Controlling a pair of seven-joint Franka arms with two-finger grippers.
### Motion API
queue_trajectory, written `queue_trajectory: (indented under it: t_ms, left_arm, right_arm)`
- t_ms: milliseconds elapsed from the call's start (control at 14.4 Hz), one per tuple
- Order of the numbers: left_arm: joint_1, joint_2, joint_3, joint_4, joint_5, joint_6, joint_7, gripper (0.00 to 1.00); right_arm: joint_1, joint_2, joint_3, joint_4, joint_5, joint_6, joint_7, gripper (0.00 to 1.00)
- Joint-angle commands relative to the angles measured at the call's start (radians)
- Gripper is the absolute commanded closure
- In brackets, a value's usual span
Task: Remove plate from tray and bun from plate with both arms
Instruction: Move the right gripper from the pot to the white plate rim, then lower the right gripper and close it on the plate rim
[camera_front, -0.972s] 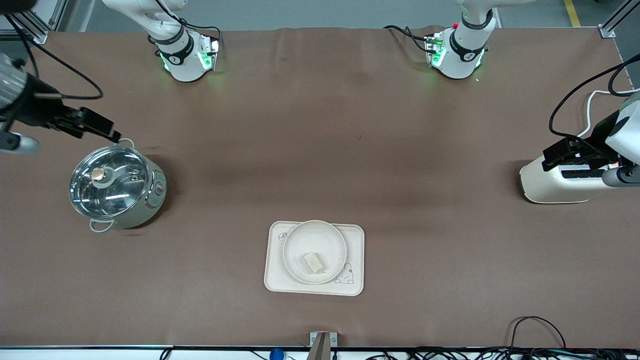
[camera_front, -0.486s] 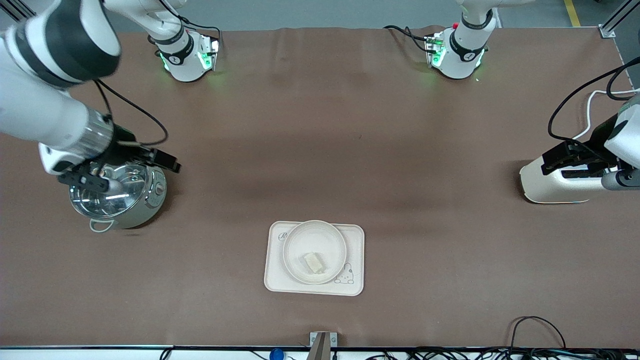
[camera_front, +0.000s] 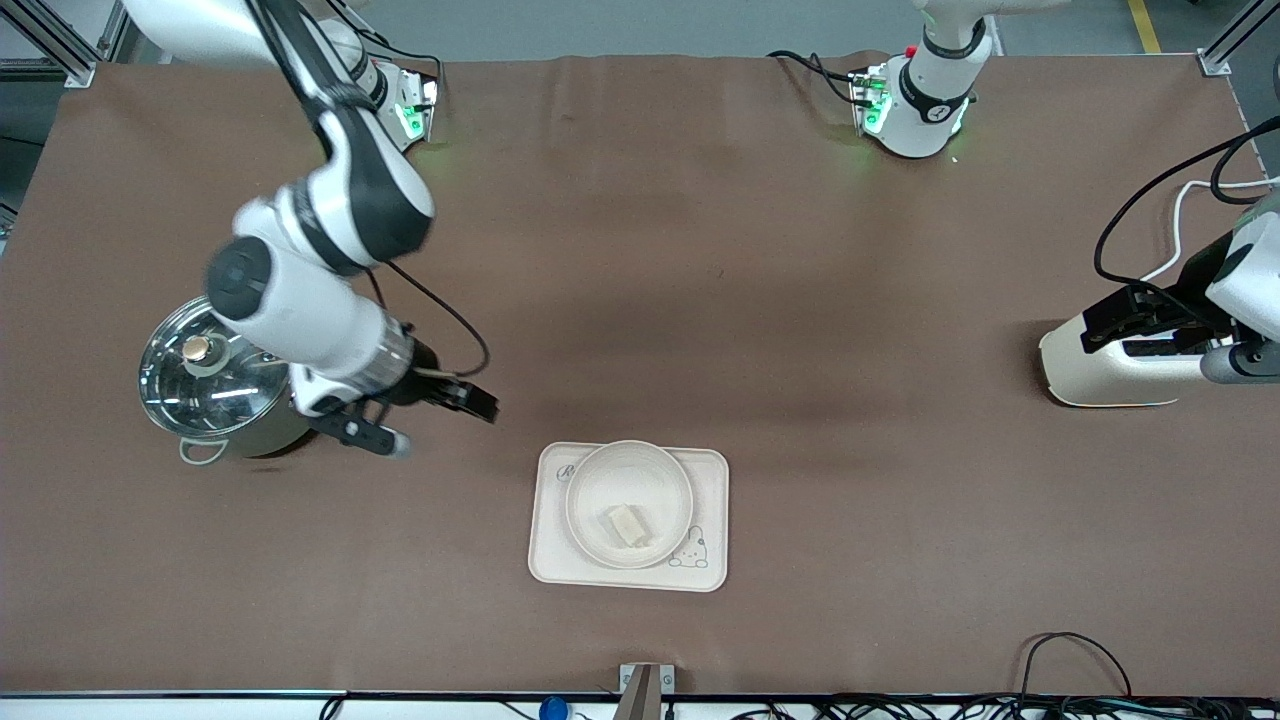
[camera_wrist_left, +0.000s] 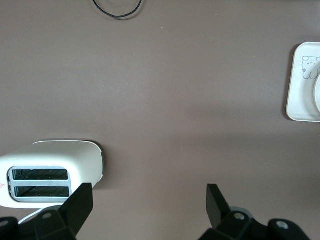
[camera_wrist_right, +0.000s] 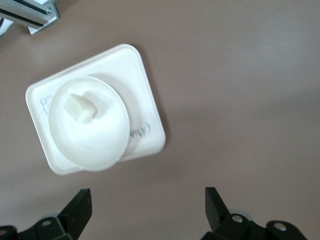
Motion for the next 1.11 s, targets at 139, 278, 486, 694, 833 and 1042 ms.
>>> queue_trajectory:
  t_ms: [139, 278, 486, 694, 833, 1042]
  left_arm:
    - [-0.003, 0.008, -0.002, 0.016, 0.019, 0.004, 0.01, 0.0]
    - [0.005, 0.008, -0.002, 0.016, 0.016, 0.004, 0.009, 0.0]
    - [0.006, 0.008, -0.002, 0.016, 0.016, 0.004, 0.002, 0.0]
    - [0.006, 0.008, -0.002, 0.016, 0.016, 0.004, 0.002, 0.0]
    - [0.006, 0.008, -0.002, 0.015, 0.016, 0.004, 0.002, 0.0]
    - [0.002, 0.008, -0.002, 0.016, 0.016, 0.004, -0.001, 0.0]
  right_arm:
    - [0.029, 0.13, -0.01, 0.046, 0.002, 0.176, 0.002, 0.0]
    - [0.041, 0.193, -0.012, 0.063, -0.01, 0.271, -0.004, 0.0]
    - [0.038, 0.274, -0.012, 0.133, -0.088, 0.287, -0.043, 0.0]
    - [0.046, 0.333, -0.012, 0.176, -0.089, 0.295, -0.043, 0.0]
    - [0.057, 0.362, -0.012, 0.178, -0.087, 0.333, -0.043, 0.0]
    - [0.089, 0.388, -0.012, 0.176, -0.082, 0.383, -0.034, 0.0]
